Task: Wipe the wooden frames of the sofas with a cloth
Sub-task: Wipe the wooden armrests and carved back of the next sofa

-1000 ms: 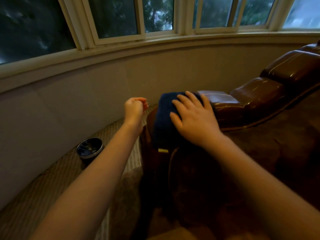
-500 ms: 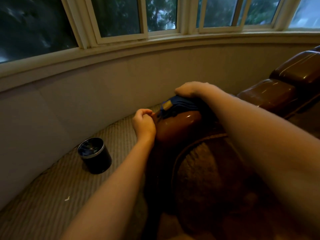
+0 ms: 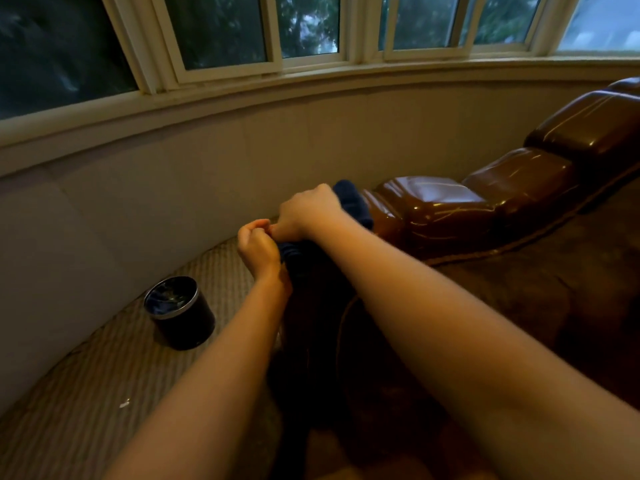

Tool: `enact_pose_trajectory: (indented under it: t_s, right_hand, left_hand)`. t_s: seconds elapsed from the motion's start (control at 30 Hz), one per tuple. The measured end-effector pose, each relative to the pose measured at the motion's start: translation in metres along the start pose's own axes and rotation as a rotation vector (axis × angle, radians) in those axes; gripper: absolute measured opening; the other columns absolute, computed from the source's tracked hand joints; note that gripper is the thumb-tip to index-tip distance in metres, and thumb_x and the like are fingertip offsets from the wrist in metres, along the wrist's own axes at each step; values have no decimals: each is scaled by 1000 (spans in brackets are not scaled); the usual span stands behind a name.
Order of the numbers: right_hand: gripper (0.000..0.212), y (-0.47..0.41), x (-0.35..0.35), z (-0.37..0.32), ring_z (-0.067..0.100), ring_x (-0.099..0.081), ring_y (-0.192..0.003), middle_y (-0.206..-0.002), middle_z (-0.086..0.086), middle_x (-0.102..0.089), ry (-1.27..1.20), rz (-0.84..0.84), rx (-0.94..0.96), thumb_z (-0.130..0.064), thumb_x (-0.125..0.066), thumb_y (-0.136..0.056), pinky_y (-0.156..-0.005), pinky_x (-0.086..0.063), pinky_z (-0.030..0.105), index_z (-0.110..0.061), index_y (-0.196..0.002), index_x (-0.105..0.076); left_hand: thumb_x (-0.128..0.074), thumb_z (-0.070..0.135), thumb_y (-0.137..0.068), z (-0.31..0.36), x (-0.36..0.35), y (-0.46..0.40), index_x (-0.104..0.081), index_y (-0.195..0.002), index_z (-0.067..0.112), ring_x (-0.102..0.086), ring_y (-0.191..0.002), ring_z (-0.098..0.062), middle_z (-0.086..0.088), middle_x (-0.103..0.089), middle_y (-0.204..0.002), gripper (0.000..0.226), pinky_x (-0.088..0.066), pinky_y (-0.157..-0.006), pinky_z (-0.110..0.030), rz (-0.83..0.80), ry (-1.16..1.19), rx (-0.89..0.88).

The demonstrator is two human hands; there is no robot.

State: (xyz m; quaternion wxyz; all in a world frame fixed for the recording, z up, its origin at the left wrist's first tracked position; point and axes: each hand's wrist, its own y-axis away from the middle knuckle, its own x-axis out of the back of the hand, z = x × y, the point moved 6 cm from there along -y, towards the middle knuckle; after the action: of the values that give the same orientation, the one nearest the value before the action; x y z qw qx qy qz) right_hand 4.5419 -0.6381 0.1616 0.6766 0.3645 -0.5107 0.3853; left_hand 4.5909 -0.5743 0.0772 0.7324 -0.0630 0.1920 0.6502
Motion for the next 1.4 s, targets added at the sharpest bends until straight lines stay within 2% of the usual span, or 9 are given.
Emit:
enact_pose_trajectory:
  t_s: [0.27,0.43,0.5,0.57,0.67,0.87,1.0,1.17,1.4]
  right_hand:
    - [46,-25,-6,55,29,-51,-118,-135,9,-50,-226,-275,-114,-35,-32,-91,-102,-36,44,-15,-128,-50]
    - [28,-27,-9,76,19,-41,-55,-78,10,-52,-442,-347,-131,-16,-29,-97,-56,-34,30,-9,-79,-50]
    - [28,-27,-12,63,20,-46,-57,-82,10,-56,-442,-390,-109,-19,-30,-96,-58,-37,30,-9,-83,-53]
    - [33,-29,-15,50,23,-59,-86,-112,11,-60,-394,-402,-90,-27,-30,-94,-78,-45,36,-11,-106,-56]
    - [49,-18,-3,38,28,-41,-129,-146,8,-40,-120,-197,-51,-40,-28,-95,-106,-26,43,-19,-137,-44]
    - [45,43,-1,20,26,-46,-122,-126,7,-58,-65,319,-33,-39,-30,-94,-105,-24,43,-15,-113,-62]
    - [39,102,-23,45,26,-53,-120,-118,5,-65,-243,989,-259,-35,-43,-87,-103,-31,43,-15,-105,-70]
    - [45,129,-64,43,24,-34,-136,-142,9,-46,-365,1127,-523,-35,-40,-95,-112,-19,44,-13,-134,-51]
    - [50,121,-73,16,33,-26,-140,-148,17,-35,-572,1250,-703,-33,-35,-99,-113,-21,43,-6,-140,-40]
  left_hand:
    - [-29,-5,-88,-5,-2,2,-48,-77,10,-51,-63,-20,-10,-53,-69,27,-43,-63,-31,-23,99,55]
    - [-29,-1,-91,-6,-2,-2,-47,-77,12,-54,-69,-20,-9,-55,-69,26,-43,-69,-30,-13,101,25]
    - [-31,0,-91,-8,0,-3,-48,-77,11,-56,-71,-21,-10,-56,-70,25,-44,-72,-33,-19,133,47]
    - [-32,0,-91,-8,1,-1,-49,-78,9,-57,-72,-22,-11,-56,-72,24,-45,-73,-34,-36,166,63]
    - [-32,1,-92,-10,3,-2,-49,-79,8,-57,-72,-23,-12,-55,-73,23,-47,-71,-35,-40,205,97]
    - [-35,-1,-91,-6,1,-1,-44,-69,11,-43,-57,-18,-7,-44,-65,26,-40,-45,-21,-65,219,121]
    - [-35,-1,-93,5,-10,11,-51,-79,12,-51,-68,-16,-7,-53,-73,25,-42,-62,-24,-216,46,-40]
    - [-39,15,-93,14,-30,34,-58,-99,10,-54,-88,-15,-4,-59,-95,21,-43,-75,-25,-540,-415,-380]
    - [-34,27,-89,1,-4,38,-46,-135,11,-47,-123,-10,-2,-50,-134,50,-40,-104,-27,-753,-427,-452]
